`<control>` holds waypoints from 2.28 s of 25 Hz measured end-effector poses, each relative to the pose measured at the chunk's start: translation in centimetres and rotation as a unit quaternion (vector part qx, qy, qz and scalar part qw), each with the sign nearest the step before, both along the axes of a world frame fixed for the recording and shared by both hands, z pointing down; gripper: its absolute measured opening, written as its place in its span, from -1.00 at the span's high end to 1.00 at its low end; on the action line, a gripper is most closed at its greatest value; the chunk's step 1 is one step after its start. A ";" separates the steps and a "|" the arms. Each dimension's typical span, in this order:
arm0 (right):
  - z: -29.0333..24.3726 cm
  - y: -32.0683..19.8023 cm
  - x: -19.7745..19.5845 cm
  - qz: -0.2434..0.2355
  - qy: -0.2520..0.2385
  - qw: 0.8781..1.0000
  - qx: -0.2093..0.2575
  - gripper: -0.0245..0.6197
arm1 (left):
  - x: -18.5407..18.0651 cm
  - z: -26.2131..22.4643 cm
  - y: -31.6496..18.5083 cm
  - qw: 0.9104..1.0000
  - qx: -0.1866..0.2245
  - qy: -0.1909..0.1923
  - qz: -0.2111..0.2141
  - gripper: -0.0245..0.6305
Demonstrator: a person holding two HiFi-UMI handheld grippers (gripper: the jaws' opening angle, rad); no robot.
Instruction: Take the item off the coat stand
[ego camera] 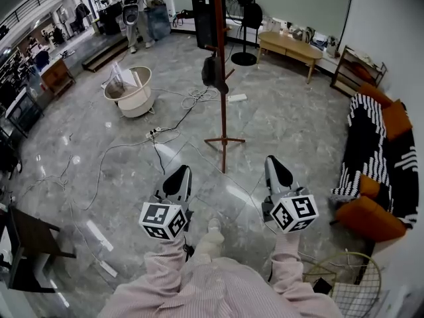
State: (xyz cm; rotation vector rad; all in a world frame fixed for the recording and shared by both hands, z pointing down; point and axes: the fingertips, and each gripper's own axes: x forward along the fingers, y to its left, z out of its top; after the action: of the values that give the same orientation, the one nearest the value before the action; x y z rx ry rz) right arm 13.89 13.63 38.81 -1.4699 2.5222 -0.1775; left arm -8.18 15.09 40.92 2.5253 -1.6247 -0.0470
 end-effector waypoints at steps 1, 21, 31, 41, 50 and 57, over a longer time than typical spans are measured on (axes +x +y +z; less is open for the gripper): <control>0.2 -0.6 -0.1 0.000 0.001 1.000 -0.001 0.91 | 0.0 0.2 -0.6 1.000 -0.001 0.002 0.001 0.90; 1.1 -17.6 -4.3 0.017 0.011 1.000 -0.023 0.91 | -4.4 1.3 -19.3 0.999 -0.020 0.021 0.018 0.66; 1.2 -23.2 -6.6 0.015 0.017 0.999 -0.026 0.91 | -6.1 1.3 -25.9 0.999 -0.024 0.027 0.029 0.51; 2.4 -28.0 -8.2 0.002 0.020 0.999 -0.036 0.91 | -6.8 2.9 -30.4 0.998 -0.043 0.028 0.027 0.44; 2.6 -36.2 -8.8 -0.009 0.016 0.999 -0.040 0.91 | -7.0 3.4 -37.9 0.998 -0.053 0.025 0.024 0.39; 2.1 -42.2 -8.4 -0.014 0.012 0.999 -0.041 0.91 | -5.9 2.9 -44.2 0.998 -0.057 0.023 0.029 0.34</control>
State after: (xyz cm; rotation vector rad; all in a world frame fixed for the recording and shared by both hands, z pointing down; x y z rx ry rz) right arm 5.46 -28.53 40.88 -1.4762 2.5846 -0.2719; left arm -14.05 -29.07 43.80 2.4664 -1.4911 -0.0065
